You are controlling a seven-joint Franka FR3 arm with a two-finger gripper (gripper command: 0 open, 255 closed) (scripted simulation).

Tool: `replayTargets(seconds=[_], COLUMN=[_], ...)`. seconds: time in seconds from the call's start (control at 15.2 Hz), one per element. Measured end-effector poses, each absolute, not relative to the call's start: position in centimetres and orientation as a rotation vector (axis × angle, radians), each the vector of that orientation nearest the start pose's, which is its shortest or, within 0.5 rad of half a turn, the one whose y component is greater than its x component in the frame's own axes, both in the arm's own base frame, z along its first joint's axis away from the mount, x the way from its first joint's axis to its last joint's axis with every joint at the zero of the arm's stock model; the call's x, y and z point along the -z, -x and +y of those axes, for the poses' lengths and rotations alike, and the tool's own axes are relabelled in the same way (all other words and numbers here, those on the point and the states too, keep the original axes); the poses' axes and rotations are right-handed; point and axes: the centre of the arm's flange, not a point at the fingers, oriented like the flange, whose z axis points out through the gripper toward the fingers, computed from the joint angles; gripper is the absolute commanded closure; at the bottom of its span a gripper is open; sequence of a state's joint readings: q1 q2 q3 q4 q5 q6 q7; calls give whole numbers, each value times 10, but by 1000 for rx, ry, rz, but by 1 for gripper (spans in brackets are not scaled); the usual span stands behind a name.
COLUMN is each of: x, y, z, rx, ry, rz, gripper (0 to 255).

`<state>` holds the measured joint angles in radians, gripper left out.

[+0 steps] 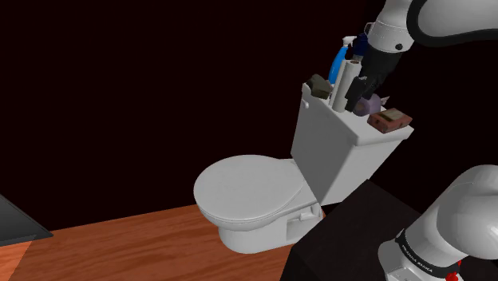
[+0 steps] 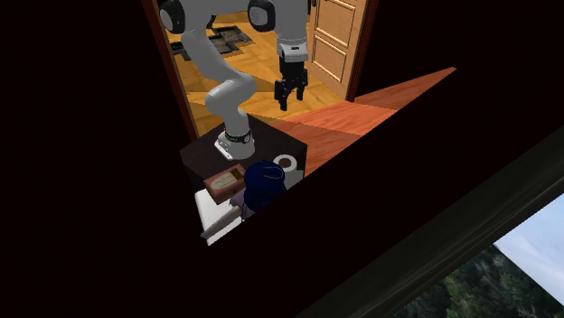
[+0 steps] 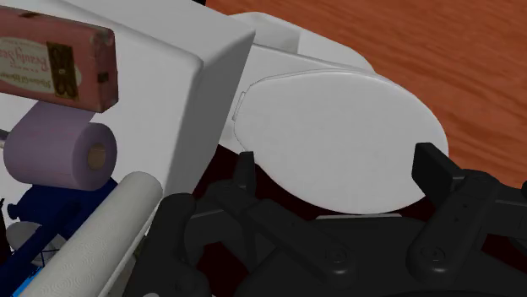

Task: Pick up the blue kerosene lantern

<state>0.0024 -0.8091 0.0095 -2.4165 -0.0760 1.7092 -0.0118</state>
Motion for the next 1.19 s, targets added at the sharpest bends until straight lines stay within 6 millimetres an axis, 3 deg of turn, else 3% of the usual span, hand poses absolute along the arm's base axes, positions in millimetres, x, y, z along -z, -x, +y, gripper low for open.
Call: replayTargets(seconds=[0.13, 0.26, 1.19], x=[-584, -590, -641], y=[-317, -329, -423], z=[-7, -26, -185], rx=[160, 146, 17], ry=[3219, 3218, 3194], rz=[-37, -13, 200], gripper=[0, 0, 0])
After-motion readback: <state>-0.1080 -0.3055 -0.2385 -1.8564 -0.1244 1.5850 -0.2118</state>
